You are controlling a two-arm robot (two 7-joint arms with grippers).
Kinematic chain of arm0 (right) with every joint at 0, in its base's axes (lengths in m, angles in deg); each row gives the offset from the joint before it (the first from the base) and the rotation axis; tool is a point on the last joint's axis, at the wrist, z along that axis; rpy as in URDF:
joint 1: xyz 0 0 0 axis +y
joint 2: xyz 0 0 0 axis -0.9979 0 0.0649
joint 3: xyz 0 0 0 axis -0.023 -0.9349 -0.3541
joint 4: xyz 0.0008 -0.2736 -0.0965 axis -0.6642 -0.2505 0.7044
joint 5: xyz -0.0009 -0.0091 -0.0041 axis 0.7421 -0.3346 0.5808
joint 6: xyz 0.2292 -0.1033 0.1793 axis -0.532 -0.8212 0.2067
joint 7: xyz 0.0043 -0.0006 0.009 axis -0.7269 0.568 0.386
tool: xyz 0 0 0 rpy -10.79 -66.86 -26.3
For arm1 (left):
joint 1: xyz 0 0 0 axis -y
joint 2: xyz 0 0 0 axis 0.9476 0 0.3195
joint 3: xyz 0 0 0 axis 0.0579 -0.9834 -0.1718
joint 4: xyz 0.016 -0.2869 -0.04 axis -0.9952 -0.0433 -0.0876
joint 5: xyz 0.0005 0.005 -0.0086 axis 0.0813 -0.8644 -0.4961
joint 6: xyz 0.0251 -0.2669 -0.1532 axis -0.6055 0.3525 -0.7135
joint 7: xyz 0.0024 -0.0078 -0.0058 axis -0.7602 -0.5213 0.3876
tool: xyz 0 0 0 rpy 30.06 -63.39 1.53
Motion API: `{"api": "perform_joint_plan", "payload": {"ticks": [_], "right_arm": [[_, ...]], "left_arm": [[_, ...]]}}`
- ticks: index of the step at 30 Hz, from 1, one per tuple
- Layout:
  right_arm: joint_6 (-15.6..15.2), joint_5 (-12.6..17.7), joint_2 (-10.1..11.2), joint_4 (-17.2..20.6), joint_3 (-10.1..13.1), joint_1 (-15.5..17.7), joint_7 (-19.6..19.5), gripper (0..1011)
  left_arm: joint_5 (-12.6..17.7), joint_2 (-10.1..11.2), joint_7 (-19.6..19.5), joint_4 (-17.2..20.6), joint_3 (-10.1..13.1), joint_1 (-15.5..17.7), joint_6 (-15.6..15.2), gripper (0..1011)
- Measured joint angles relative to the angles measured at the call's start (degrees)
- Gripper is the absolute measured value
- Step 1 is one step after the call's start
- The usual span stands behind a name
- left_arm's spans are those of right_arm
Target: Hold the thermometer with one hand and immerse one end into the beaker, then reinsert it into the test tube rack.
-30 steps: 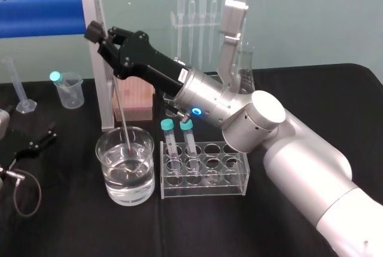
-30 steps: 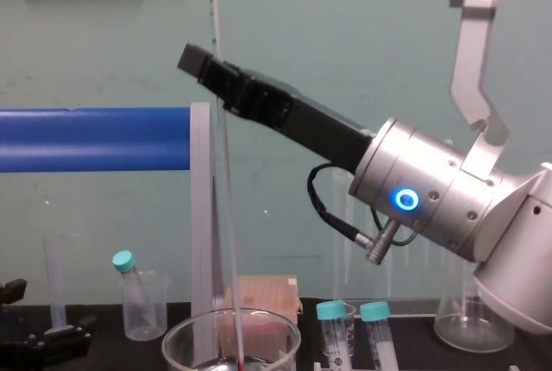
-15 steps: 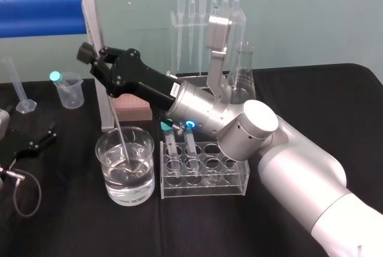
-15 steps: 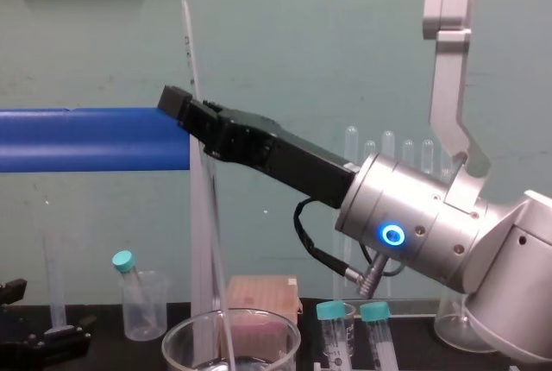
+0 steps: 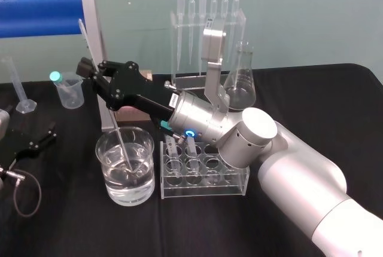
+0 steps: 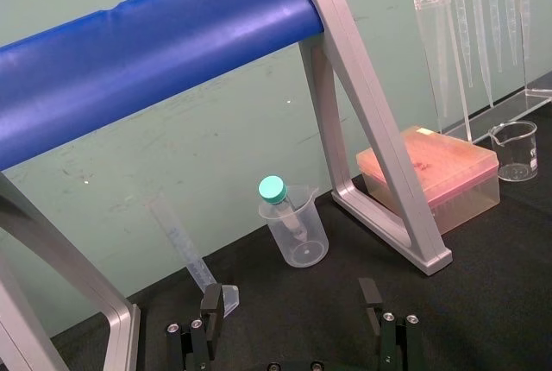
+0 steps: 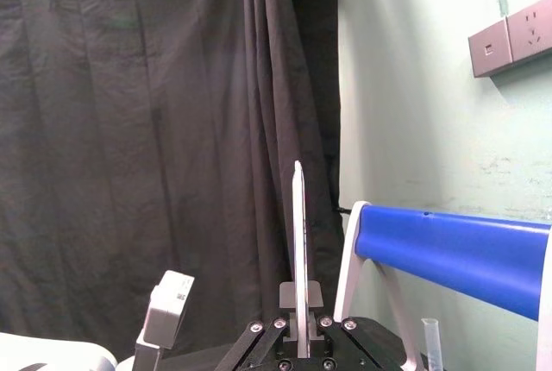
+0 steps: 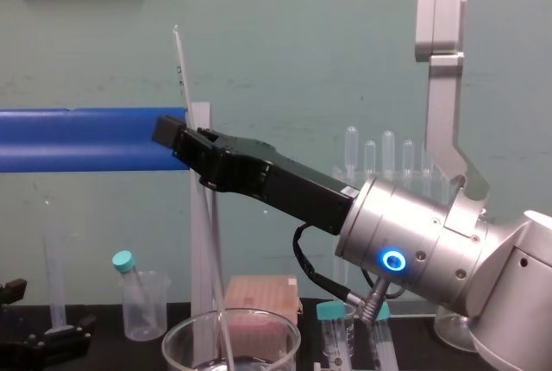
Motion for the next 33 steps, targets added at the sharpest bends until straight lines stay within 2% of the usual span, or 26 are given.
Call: {"api": "perform_joint_plan", "payload": {"ticks": [33], "right_arm": [[-0.52, -0.11, 0.12, 0.16, 0.03, 0.19, 0.09, 56]], "left_arm": [[0.00, 0.00, 0.00, 0.00, 0.00, 0.00, 0.00, 1008]]}}
